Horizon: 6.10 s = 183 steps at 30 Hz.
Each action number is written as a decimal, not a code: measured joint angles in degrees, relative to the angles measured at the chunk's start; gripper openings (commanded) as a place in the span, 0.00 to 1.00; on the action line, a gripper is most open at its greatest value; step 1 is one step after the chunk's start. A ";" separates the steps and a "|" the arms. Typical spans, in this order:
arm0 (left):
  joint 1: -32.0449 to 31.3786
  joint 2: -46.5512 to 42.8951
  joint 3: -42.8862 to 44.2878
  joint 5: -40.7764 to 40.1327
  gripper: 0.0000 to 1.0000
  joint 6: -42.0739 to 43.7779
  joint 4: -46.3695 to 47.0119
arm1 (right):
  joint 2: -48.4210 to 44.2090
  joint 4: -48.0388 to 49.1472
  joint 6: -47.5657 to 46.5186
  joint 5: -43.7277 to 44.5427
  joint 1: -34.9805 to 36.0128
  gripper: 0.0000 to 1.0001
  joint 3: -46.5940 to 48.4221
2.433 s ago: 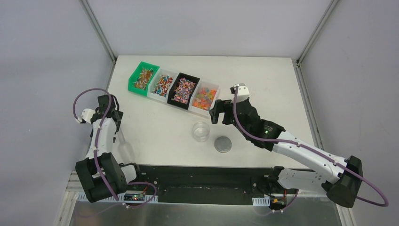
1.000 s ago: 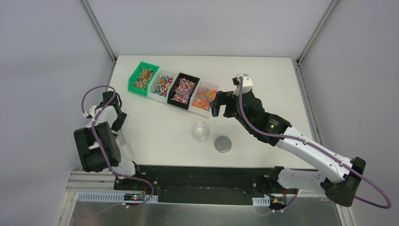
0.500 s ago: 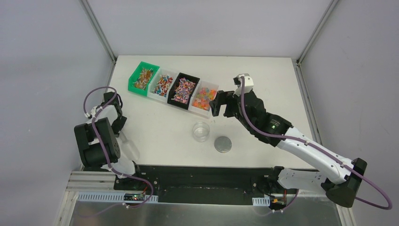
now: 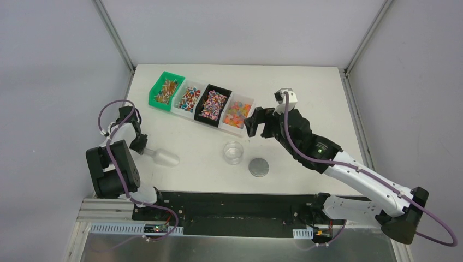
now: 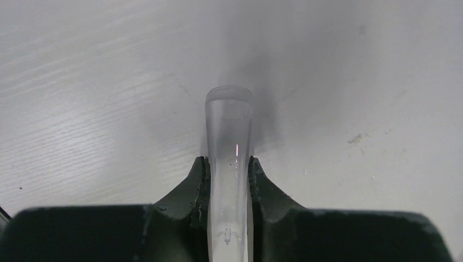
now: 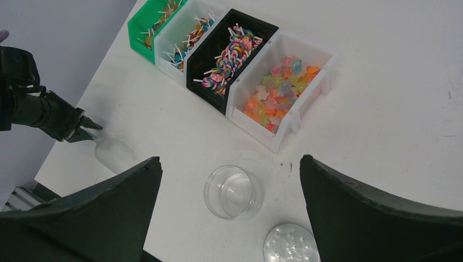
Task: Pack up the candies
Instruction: Pick up the spatula from the center of the board.
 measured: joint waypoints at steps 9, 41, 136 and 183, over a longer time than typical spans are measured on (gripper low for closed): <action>-0.13 -8.55 0.00 8.94 0.00 1.27 1.03 | 0.63 3.30 1.33 -3.74 0.00 0.98 -2.51; -23.21 -26.34 -9.33 64.24 0.00 -9.33 72.78 | 21.81 47.04 14.34 -48.11 -8.24 0.61 -2.47; -48.13 -20.57 26.51 47.39 0.00 55.19 0.09 | 3.39 12.92 -51.56 -56.89 -12.90 0.78 -6.62; -48.06 -23.54 25.77 42.77 0.53 40.94 2.32 | 16.72 50.88 -60.15 -39.28 -1.62 0.00 -8.09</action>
